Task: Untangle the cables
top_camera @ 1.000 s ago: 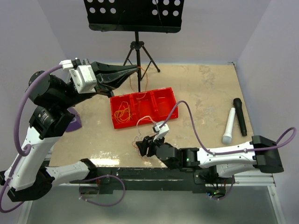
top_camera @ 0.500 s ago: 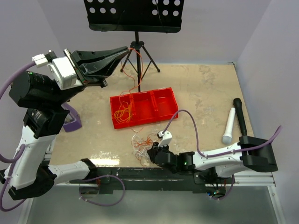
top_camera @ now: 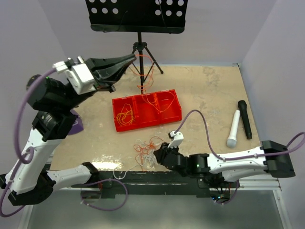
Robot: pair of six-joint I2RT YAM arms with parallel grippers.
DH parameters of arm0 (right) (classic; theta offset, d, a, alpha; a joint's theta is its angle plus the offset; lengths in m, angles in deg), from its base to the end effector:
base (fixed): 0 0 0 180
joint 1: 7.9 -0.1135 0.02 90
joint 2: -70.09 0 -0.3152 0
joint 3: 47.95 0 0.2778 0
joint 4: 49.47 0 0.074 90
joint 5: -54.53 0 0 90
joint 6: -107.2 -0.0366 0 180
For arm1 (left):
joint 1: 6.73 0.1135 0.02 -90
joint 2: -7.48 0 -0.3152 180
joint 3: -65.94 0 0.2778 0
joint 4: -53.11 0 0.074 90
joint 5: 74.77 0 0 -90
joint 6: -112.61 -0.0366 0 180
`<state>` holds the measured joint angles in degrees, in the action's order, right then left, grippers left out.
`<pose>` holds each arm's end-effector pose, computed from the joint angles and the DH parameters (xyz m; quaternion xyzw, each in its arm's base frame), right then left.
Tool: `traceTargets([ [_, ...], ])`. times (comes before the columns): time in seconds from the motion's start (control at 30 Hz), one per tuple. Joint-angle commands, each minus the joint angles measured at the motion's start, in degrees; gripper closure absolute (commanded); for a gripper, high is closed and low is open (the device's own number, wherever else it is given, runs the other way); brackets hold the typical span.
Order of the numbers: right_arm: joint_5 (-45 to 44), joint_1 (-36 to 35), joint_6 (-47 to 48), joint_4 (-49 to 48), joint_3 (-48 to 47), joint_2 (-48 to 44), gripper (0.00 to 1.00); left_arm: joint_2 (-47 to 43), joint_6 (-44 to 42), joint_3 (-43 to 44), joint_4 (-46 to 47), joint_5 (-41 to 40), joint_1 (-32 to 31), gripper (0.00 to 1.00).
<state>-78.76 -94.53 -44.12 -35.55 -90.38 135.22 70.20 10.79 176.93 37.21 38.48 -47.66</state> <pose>0.0382 0.2226 0.2322 -0.0203 0.8466 0.3103 0.4320 0.1049 -0.1101 0.6586 0.3679 0.3445 -0.3097 0.8063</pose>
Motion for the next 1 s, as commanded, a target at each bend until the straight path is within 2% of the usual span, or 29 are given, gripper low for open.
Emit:
traceTargets([
  [0.0,-8.21,-0.21,2.16,6.8,-7.91,-7.72,0.58,-2.77,-3.92,-11.65,-0.36,-2.32,0.15,1.0],
  [0.07,-9.35,-0.29,5.23,8.03,-9.94,-10.36,0.45,-3.91,-4.71,-16.58,-0.18,-2.59,0.23,1.0],
  [0.17,-10.67,-0.21,8.22,9.7,-12.49,-13.17,0.37,-4.8,-4.88,-22.39,1.31,-3.03,0.23,1.0],
  [0.33,-14.97,-0.29,6.14,16.37,-16.27,-14.67,0.38,-3.83,-4.71,-27.85,6.4,-4.96,0.23,1.0],
  [0.53,-19.2,-0.21,-4.85,28.15,-18.65,-15.73,0.41,-0.32,-2.69,-31.81,13.34,-10.31,0.23,1.0],
  [0.73,-20.43,-0.29,-14.34,35.36,-19.18,-17.31,0.4,7.14,-0.84,-30.67,19.14,-18.41,0.23,1.0],
  [0.8,-20.52,-0.21,-15.76,36.08,-19.18,-18.53,0.39,9.78,-0.67,-29.71,20.03,-19.29,0.32,1.0],
  [0.97,-19.99,-0.21,-11.63,32.83,-18.82,-23.01,0.37,16.9,-0.23,-26.98,21.61,-21.4,0.32,1.0],
])
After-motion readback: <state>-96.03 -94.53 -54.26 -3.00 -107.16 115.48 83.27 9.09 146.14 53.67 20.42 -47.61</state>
